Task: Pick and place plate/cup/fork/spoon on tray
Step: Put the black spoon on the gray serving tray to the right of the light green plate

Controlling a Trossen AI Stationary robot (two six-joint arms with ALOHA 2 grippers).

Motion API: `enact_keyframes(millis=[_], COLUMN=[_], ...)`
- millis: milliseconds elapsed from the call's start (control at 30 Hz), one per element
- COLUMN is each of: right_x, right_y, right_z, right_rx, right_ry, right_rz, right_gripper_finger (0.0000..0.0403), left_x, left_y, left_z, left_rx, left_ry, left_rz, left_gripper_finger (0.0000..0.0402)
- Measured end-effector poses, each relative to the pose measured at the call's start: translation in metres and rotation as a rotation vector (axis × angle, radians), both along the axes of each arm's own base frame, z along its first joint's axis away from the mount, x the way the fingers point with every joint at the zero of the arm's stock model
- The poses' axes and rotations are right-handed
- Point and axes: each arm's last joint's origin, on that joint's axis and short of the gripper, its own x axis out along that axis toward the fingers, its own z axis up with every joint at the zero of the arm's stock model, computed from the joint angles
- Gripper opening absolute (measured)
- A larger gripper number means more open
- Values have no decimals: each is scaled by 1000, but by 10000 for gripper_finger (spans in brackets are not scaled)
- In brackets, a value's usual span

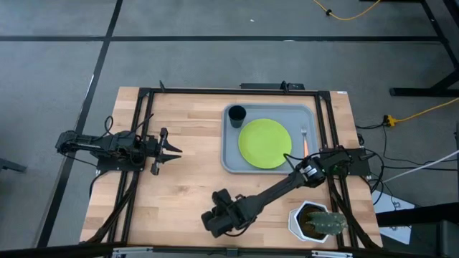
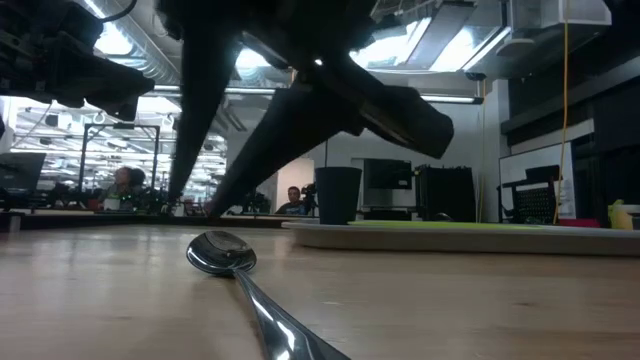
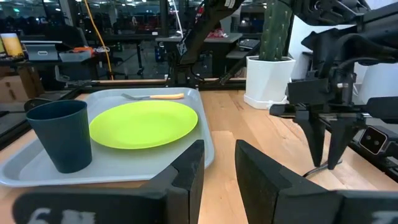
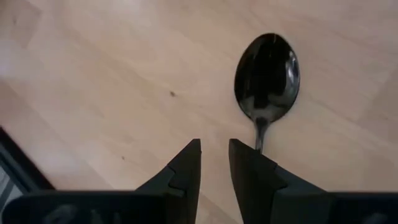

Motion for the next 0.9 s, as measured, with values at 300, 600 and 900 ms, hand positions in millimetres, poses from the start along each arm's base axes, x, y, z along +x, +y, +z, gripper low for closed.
enact_keyframes(millis=[300,600,900], right_x=[-12,-16,-19], right_y=[9,13,12], right_z=[-7,-14,-19], right_rx=[33,74,91], right_ry=[66,87,160], right_rz=[-13,-34,-2], right_gripper_finger=[88,88,88], left_x=[0,0,0], left_y=[0,0,0], left_z=[0,0,0], left_rx=[0,0,0], left_ry=[0,0,0], left_rz=[0,0,0], left_gripper_finger=[83,83,83])
